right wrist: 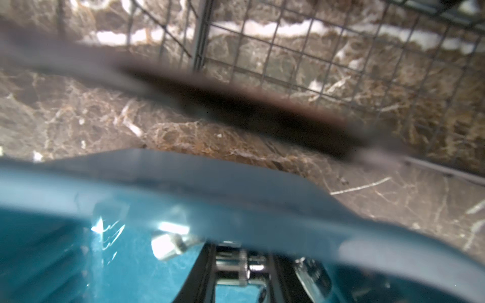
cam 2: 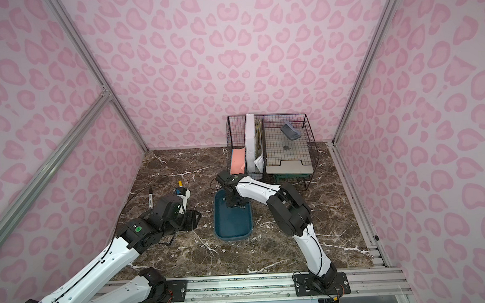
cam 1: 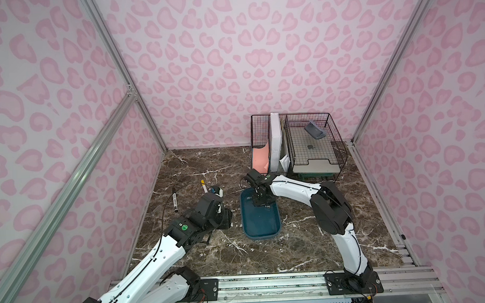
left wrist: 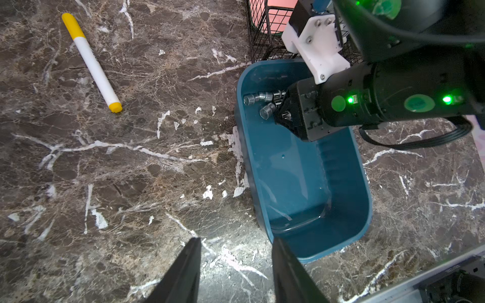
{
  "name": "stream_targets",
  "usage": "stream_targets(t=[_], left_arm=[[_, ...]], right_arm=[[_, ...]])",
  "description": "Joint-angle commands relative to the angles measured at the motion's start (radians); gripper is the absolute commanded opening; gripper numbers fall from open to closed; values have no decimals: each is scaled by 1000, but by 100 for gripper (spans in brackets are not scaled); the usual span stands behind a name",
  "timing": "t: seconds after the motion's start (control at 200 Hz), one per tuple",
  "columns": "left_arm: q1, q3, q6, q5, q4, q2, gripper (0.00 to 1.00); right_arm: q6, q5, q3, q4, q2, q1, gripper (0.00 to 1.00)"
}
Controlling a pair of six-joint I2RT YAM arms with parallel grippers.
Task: Take out the socket from the storage box
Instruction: Pick up the socket head from the storage box, then place the socket head at the center of the board.
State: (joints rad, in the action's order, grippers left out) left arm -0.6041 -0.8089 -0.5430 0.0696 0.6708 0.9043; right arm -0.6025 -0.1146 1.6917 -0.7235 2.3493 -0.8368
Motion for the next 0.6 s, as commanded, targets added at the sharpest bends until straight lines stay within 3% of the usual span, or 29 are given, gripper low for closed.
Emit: stream_targets(t=[0.0,0.285,0.6], left_arm=[[1,-12,15,19,-2,12,48],[1,-66,36,49,-6,73,49],[0,-136,58,31,-25,173,51]], right_arm=[[35,-20,0,-1,-35,-4,28],[51,-31,-124,-27,-270,7,27],[52,-54,-446,17,-591,123,28]])
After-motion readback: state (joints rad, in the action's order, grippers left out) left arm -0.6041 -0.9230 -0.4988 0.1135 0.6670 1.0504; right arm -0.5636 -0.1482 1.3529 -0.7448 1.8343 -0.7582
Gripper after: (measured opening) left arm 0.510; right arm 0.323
